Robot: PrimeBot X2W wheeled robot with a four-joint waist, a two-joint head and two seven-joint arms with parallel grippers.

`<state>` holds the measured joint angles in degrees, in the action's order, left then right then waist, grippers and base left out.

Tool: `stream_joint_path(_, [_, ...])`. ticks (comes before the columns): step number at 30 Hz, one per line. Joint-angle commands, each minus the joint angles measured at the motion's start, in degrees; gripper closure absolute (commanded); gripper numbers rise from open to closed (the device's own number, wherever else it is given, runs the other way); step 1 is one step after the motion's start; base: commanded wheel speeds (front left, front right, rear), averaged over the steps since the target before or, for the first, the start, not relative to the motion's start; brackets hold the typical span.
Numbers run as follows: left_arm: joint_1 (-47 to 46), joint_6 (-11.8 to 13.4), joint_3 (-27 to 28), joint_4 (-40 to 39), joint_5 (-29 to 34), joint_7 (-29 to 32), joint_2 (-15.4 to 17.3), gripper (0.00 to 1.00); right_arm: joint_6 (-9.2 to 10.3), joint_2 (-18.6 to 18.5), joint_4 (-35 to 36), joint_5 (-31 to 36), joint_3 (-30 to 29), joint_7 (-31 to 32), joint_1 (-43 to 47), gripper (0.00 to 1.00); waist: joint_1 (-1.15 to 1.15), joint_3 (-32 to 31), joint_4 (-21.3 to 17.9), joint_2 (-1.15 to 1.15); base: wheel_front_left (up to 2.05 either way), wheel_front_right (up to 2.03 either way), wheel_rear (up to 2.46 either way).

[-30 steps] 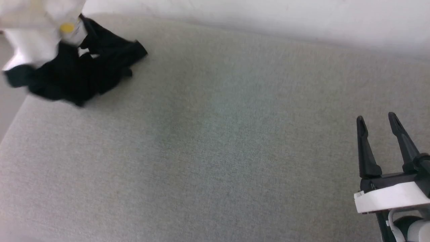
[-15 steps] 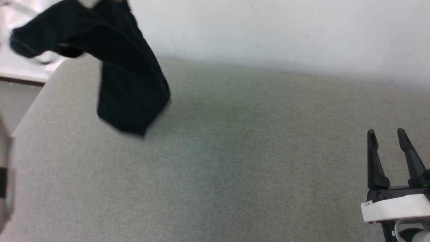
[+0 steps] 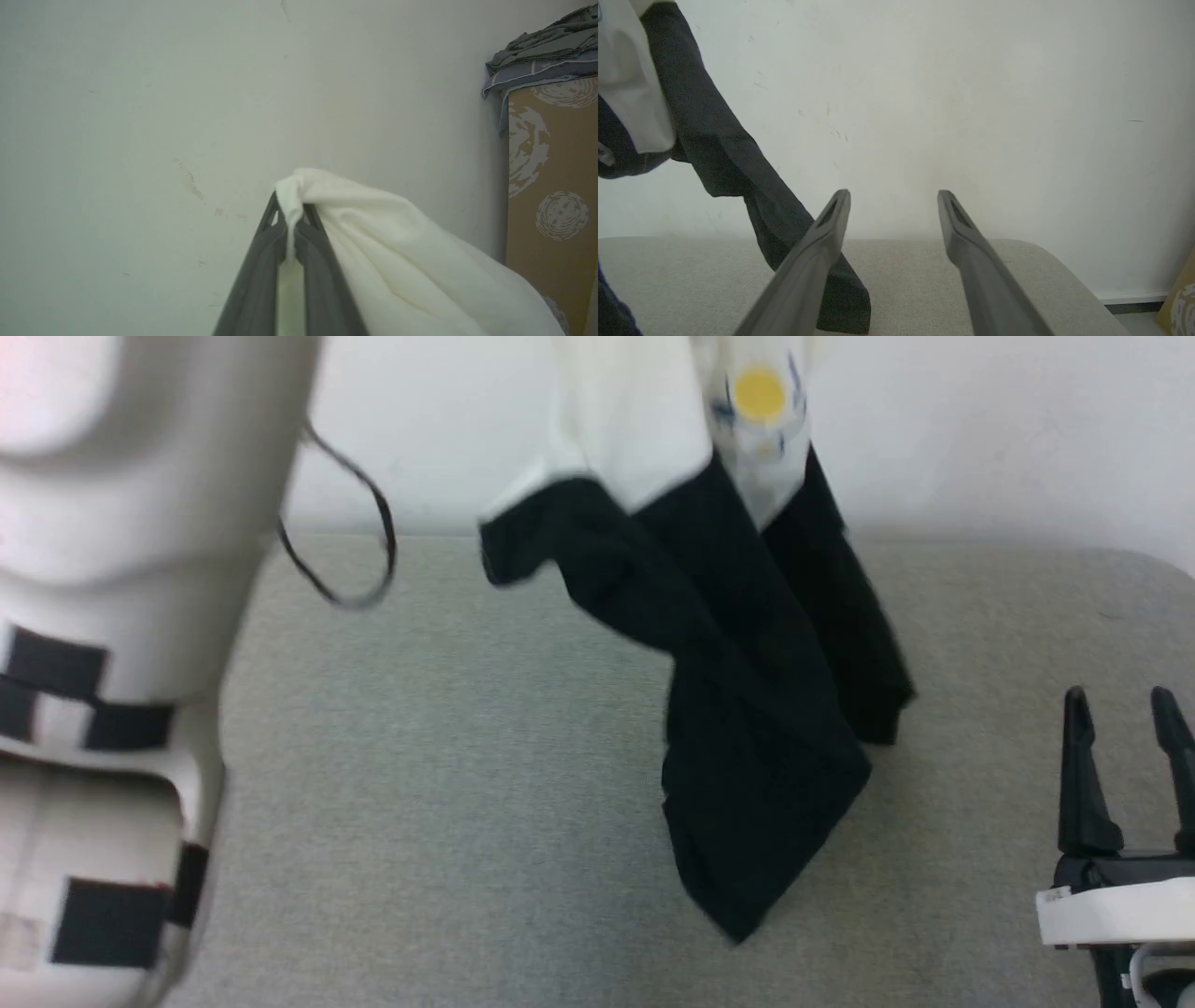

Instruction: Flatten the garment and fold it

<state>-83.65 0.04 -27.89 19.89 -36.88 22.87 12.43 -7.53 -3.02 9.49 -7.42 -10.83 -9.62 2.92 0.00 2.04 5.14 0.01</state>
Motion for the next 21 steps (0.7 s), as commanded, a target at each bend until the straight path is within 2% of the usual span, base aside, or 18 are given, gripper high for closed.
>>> stream_joint_path(1, [2.2,-0.2,-0.4,-0.4,-0.7,0.1,-0.2,1.00,0.04,0.1,0.4,0.2,-0.3,0.0,-0.1,0.00,0.00,0.9,-1.9,-0.01,0.00,0.00,0.00])
stream_joint_path(11, [24.4,0.6,-4.3,-6.3,-3.8,-3.0,-0.8,1.00,0.04,0.1,2.7,0.9,-1.1,1.6,0.1,0.00,0.00,2.0,-5.2,-0.01,0.00,0.00,0.00])
stream_joint_path(16, [37.7,2.3,-7.1,-7.7,-4.7,-6.2,-1.8,1.00,0.04,0.1,3.1,1.1,-1.1,2.4,0.7,0.00,0.00,2.1,-5.7,-0.01,0.00,0.00,0.00])
stream_joint_path(21, [48.9,4.5,-11.4,-4.0,-3.3,-7.5,-1.2,1.00,0.04,0.1,3.7,1.0,-0.4,3.1,1.0,0.00,0.00,2.9,-6.5,-0.01,0.00,0.00,0.00])
